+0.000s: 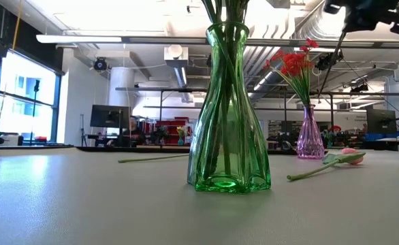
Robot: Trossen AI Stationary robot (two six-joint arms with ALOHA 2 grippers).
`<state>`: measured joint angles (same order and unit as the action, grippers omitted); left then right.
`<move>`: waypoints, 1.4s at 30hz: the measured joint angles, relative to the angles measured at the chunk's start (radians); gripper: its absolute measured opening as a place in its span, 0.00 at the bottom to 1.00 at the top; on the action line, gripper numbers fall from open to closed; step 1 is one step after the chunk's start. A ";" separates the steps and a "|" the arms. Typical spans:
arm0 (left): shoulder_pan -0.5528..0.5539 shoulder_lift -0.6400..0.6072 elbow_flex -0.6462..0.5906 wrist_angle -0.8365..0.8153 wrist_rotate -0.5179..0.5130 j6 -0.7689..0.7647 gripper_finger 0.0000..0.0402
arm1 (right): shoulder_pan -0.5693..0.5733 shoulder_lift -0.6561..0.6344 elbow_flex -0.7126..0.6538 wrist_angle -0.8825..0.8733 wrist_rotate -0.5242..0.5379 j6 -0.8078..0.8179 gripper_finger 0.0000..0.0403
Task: Sort flowers into vase by color
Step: Put the red flowers into the violet vase
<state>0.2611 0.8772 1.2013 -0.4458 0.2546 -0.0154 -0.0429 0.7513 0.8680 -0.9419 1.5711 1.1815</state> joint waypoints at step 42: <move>0.000 0.000 0.000 0.000 0.000 0.000 0.50 | -0.134 0.253 0.001 0.150 -0.407 -0.112 0.38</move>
<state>0.2611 0.8772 1.2011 -0.4461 0.2546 -0.0154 -0.1764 1.0048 0.8692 -0.7918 1.1644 1.0694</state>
